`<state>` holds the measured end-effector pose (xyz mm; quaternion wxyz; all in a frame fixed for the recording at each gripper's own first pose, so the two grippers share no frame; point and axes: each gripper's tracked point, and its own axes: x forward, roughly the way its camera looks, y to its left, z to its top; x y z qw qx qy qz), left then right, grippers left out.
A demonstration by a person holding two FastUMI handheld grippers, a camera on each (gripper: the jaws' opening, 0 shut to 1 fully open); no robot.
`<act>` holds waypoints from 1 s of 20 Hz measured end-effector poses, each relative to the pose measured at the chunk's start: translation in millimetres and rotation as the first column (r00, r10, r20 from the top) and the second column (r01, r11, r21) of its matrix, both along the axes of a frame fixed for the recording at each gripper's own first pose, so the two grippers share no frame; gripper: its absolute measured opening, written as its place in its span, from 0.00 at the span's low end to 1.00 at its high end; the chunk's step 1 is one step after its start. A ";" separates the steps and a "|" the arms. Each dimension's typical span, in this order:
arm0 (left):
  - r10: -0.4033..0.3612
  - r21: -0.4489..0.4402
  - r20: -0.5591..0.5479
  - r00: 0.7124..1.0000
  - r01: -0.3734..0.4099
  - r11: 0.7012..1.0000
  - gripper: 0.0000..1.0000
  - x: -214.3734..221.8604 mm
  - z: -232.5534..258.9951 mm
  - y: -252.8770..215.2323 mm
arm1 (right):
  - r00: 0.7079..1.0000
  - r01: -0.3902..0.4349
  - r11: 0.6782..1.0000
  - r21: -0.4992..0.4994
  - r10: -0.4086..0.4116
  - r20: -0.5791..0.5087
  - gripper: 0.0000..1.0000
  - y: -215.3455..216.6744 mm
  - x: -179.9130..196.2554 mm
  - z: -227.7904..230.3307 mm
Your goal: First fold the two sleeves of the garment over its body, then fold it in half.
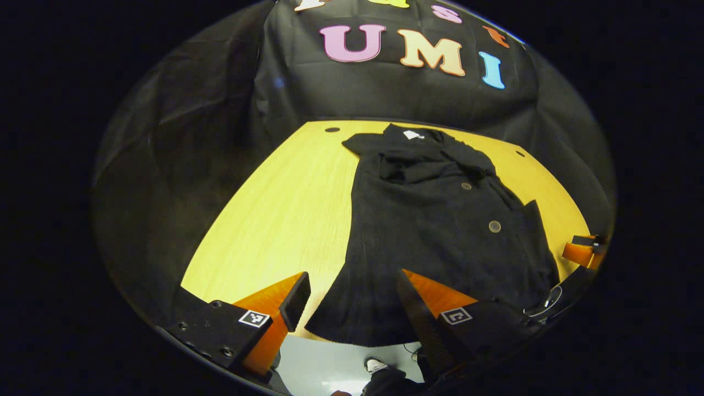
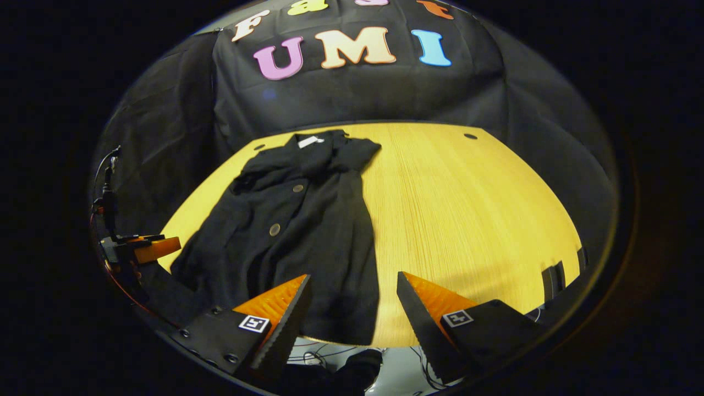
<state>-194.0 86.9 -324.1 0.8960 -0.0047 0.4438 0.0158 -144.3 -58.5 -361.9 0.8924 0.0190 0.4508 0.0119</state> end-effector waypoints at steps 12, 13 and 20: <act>-0.090 -0.023 0.002 0.996 0.090 0.996 0.94 -12.6 -33.4 0.3 | 0.992 -0.002 0.997 -0.076 -0.008 -0.128 0.99 6.6 -22.2 -41.3; -0.083 -0.023 0.014 0.996 0.083 0.996 0.91 -13.8 -34.1 -1.2 | 0.992 -0.024 0.997 -0.073 0.015 -0.124 0.93 10.7 -21.1 -44.4; -0.037 -0.139 0.055 0.998 0.044 0.989 0.00 -10.9 -36.6 -24.3 | 0.983 -0.107 0.994 0.026 0.109 -0.149 0.08 25.5 -17.5 -44.1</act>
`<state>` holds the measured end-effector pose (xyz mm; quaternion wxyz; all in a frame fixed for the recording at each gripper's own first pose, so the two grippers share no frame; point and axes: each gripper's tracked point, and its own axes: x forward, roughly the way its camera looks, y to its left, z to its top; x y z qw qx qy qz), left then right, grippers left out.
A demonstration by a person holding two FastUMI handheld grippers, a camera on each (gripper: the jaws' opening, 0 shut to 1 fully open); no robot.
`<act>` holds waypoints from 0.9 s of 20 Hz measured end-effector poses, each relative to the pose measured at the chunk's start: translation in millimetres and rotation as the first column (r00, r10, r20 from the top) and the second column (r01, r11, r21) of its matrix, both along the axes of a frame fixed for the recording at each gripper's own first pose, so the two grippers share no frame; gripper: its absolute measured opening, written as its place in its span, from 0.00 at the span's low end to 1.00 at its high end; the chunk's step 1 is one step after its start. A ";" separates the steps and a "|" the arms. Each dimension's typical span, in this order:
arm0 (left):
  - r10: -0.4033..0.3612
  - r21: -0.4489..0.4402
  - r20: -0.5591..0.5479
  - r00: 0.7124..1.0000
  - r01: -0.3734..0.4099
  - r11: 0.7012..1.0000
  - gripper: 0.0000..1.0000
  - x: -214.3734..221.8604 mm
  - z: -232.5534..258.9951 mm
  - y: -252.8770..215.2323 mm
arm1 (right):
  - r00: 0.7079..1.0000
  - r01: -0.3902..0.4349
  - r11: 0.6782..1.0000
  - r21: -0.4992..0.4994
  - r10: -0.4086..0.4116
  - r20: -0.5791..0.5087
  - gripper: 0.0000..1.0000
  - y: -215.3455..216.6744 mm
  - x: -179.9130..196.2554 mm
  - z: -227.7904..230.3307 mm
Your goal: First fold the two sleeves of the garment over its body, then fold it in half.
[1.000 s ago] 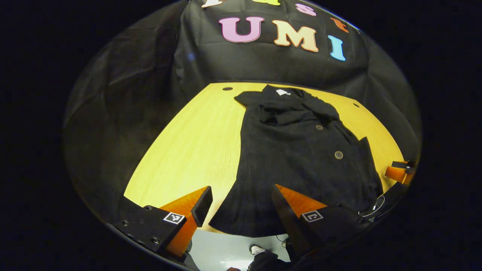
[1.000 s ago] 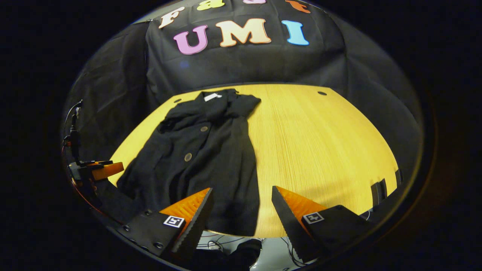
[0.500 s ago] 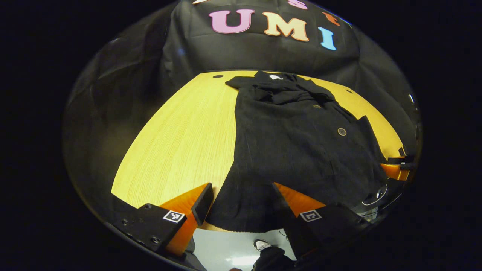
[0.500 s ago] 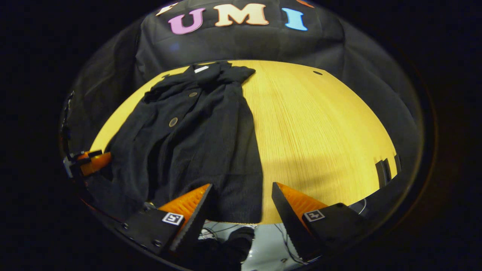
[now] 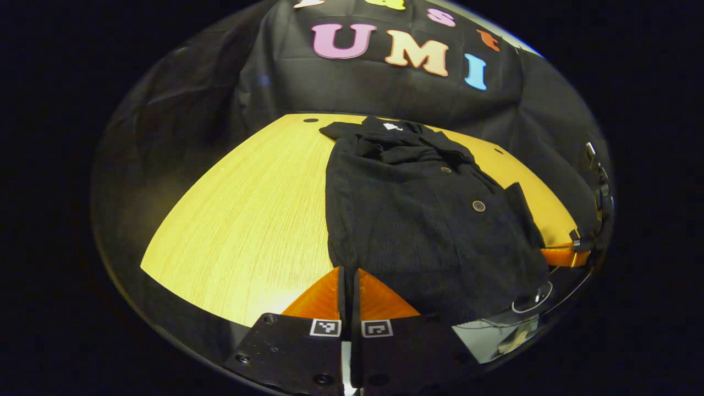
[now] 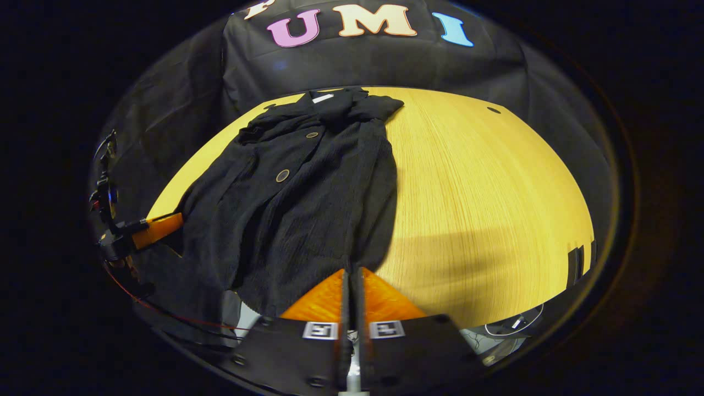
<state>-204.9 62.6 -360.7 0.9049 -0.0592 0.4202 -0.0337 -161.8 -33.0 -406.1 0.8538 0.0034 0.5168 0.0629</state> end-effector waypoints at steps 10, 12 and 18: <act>0.072 -0.086 -0.041 0.997 -0.075 0.993 0.00 18.6 47.3 -17.8 | 0.986 -0.108 0.992 0.068 0.099 0.135 0.04 -8.2 20.9 56.5; 0.088 -0.098 -0.026 0.996 -0.090 0.991 0.00 26.4 57.6 -21.0 | 0.985 -0.100 0.988 0.114 0.082 0.150 0.04 -6.5 31.4 69.8; 0.130 -0.160 0.028 0.991 -0.124 0.979 0.00 69.6 89.4 -26.2 | 0.965 -0.138 0.977 0.164 0.095 0.244 0.03 12.2 77.4 115.1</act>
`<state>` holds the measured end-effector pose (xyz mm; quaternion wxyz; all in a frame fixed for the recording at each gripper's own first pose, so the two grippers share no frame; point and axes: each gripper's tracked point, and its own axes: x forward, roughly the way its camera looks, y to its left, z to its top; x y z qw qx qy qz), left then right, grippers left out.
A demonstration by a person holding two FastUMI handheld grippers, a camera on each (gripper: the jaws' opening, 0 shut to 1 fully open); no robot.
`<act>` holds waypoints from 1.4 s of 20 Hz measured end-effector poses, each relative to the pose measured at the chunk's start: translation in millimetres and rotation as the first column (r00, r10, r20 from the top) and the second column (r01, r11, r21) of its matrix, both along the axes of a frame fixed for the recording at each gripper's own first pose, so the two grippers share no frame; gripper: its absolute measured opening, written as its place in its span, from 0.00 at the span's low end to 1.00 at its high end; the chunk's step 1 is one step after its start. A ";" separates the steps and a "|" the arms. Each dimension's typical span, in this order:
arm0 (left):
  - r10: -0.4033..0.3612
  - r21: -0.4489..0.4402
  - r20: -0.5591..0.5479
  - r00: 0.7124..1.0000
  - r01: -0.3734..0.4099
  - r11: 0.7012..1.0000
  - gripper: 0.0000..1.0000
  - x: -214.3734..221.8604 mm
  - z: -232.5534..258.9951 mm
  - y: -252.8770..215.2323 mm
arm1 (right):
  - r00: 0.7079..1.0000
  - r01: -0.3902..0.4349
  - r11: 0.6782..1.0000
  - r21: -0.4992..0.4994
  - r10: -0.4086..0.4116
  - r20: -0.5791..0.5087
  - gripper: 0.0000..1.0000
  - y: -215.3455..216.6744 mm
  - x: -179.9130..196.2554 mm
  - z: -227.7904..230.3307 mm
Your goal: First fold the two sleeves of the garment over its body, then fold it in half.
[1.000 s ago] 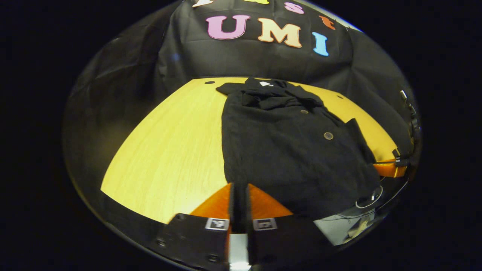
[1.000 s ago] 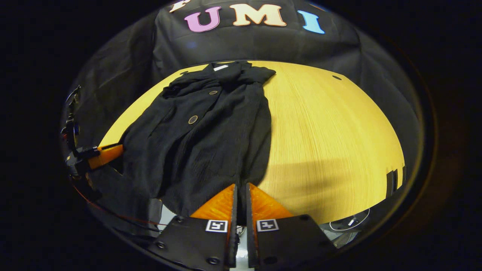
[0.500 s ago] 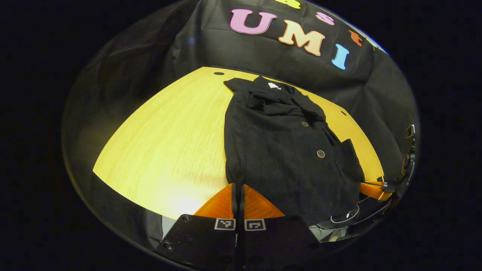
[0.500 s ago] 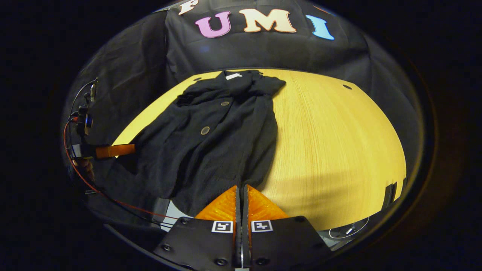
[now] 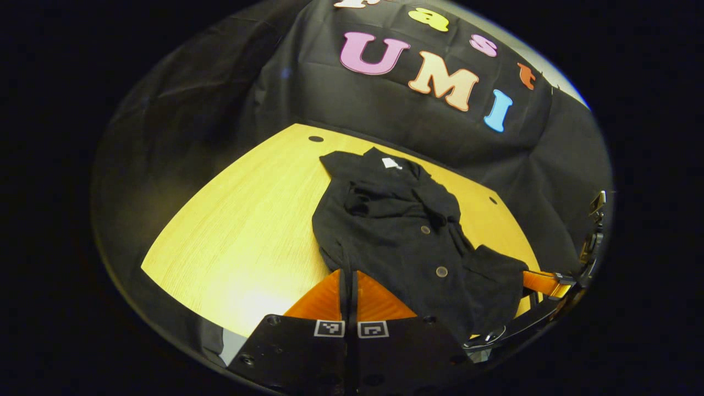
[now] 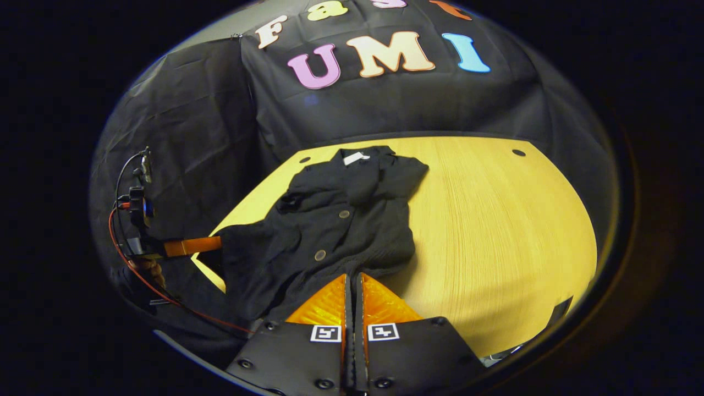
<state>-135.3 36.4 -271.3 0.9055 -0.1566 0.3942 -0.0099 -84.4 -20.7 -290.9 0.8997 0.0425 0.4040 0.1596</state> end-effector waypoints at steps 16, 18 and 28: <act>-0.057 -0.049 0.162 0.985 0.066 0.997 0.00 165.5 59.4 7.5 | 0.982 0.086 0.994 0.075 -0.097 0.165 0.03 4.3 151.6 88.8; -0.063 -0.060 0.164 0.984 0.074 0.996 0.00 184.7 58.2 6.9 | 0.979 0.106 0.991 0.079 -0.118 0.165 0.03 1.4 169.9 91.7; -0.077 -0.097 0.130 0.988 0.090 0.991 0.00 255.7 28.9 22.1 | 0.973 0.162 0.986 0.043 -0.167 0.157 0.03 6.3 247.1 85.6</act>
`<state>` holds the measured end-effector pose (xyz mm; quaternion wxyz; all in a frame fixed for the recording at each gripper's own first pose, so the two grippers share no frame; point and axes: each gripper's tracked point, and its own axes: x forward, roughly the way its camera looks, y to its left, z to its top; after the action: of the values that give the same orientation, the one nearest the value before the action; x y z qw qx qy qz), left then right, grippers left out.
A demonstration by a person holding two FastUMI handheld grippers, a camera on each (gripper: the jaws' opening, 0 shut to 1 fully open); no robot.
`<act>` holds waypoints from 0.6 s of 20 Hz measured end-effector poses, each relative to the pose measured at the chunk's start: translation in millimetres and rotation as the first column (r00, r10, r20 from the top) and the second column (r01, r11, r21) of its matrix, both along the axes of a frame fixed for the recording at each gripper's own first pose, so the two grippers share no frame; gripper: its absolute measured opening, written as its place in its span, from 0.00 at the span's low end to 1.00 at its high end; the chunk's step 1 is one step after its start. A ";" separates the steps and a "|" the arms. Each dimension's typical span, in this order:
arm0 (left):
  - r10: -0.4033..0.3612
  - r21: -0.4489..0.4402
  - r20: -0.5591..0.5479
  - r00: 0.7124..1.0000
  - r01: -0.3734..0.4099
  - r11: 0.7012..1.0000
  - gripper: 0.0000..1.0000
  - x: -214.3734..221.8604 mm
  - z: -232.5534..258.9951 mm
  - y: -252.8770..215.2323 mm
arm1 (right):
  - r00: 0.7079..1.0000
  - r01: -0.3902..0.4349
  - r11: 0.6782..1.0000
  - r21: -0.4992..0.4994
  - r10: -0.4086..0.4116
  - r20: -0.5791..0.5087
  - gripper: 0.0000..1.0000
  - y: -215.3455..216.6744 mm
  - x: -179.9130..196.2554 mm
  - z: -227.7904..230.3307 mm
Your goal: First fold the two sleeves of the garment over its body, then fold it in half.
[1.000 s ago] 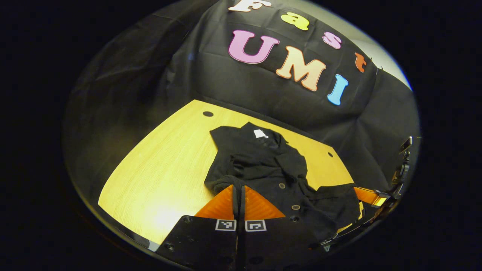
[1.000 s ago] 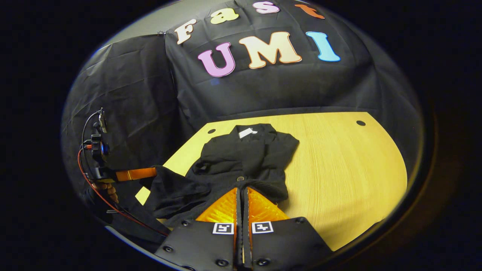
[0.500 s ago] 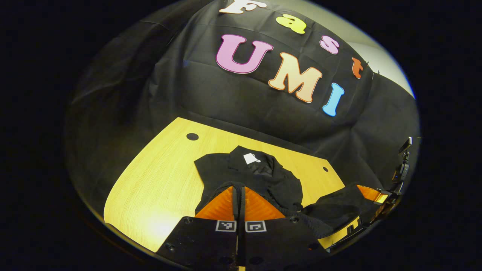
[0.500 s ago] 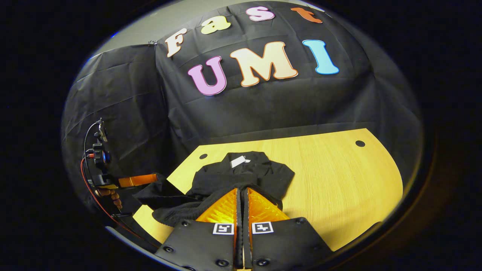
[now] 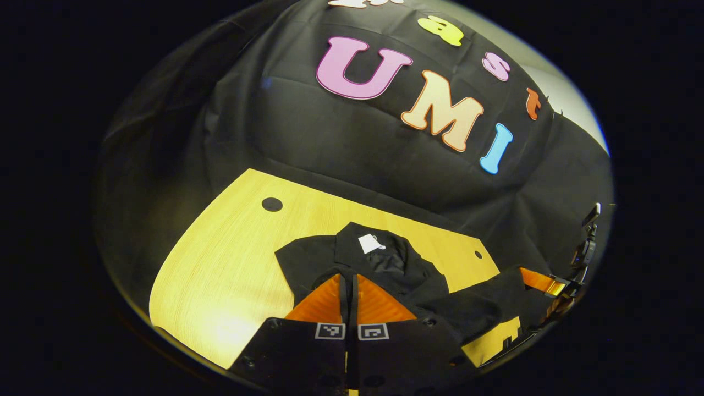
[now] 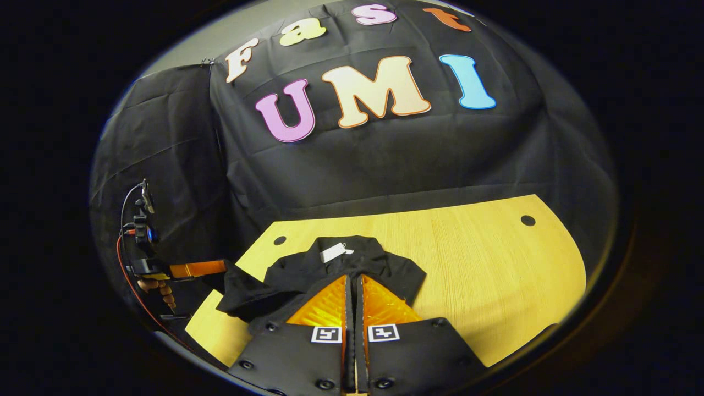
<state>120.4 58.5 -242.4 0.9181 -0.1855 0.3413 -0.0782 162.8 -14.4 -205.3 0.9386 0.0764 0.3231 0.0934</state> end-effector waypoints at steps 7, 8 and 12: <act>-0.040 0.042 0.022 0.999 0.039 0.998 0.00 47.5 -16.1 10.7 | 0.994 0.094 0.995 -0.024 -0.095 -0.055 0.03 -12.6 40.0 -15.5; -0.040 0.054 0.017 0.999 0.039 0.998 0.00 52.2 -21.5 13.0 | 0.992 0.109 0.994 -0.030 -0.111 -0.068 0.03 -13.5 44.0 -20.5; 0.211 0.488 -0.039 0.977 -0.166 0.857 0.63 61.6 -58.4 107.5 | 0.964 0.249 0.947 -0.204 -0.262 -0.040 0.65 -49.4 58.5 -35.1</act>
<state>181.9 166.0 -300.8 0.9219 0.0130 0.3718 0.1082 221.3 -63.8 -240.4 0.9345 0.0275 0.3491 -0.0638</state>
